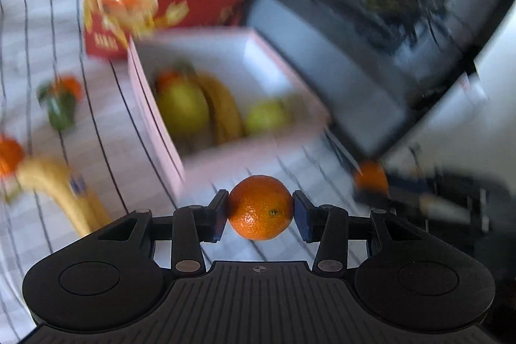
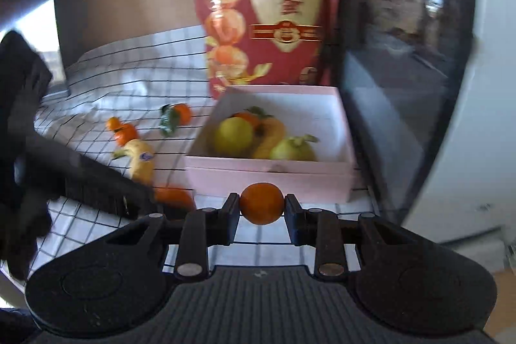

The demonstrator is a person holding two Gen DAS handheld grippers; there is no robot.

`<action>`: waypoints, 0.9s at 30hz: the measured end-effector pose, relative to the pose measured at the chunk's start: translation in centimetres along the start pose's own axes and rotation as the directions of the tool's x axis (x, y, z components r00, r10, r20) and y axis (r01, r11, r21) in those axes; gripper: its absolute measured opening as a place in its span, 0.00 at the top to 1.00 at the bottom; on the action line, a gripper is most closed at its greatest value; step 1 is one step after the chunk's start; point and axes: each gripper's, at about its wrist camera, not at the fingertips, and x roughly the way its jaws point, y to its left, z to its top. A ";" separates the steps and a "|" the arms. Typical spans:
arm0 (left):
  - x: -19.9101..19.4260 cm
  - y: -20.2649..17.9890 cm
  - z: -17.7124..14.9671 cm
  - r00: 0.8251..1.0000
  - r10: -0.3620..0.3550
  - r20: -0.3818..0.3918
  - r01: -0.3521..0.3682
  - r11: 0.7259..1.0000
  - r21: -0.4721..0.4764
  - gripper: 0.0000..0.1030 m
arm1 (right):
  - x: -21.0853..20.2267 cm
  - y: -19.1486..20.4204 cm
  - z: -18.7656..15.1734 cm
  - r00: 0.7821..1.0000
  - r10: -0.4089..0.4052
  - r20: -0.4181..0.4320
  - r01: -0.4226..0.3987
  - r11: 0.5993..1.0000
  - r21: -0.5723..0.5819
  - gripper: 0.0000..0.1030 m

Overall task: Organize fruits
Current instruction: 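Carry both mandarins over the box and open the left gripper into it, then lower the small mandarin into the box and open the right gripper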

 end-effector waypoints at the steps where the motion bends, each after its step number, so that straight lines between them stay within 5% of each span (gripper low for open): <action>1: -0.2 0.2 0.8 1.000 0.011 0.018 -0.011 1.000 -0.004 0.53 | 0.0 -0.4 -0.2 1.000 -0.007 0.001 0.007 1.000 0.015 0.72; 5: 1.1 1.1 3.8 0.998 0.045 0.055 -0.043 0.998 -0.042 0.53 | 0.6 -1.2 -0.8 1.000 -0.004 -0.006 0.005 0.998 0.068 0.72; 12: 4.8 2.1 5.2 0.993 0.115 0.001 -0.115 0.989 -0.097 0.54 | 1.0 -1.4 -1.7 1.000 0.003 -0.025 -0.001 0.997 0.078 0.72; 18: 2.7 2.9 5.4 0.992 0.092 0.091 -0.080 0.988 -0.132 0.54 | 1.5 -1.8 -2.1 0.999 0.005 -0.038 -0.001 0.996 0.090 0.72; 27: -1.8 5.2 0.5 0.981 0.136 0.142 -0.100 0.967 -0.233 0.54 | 3.1 -1.4 0.0 0.998 0.051 -0.031 -0.049 0.998 0.044 0.72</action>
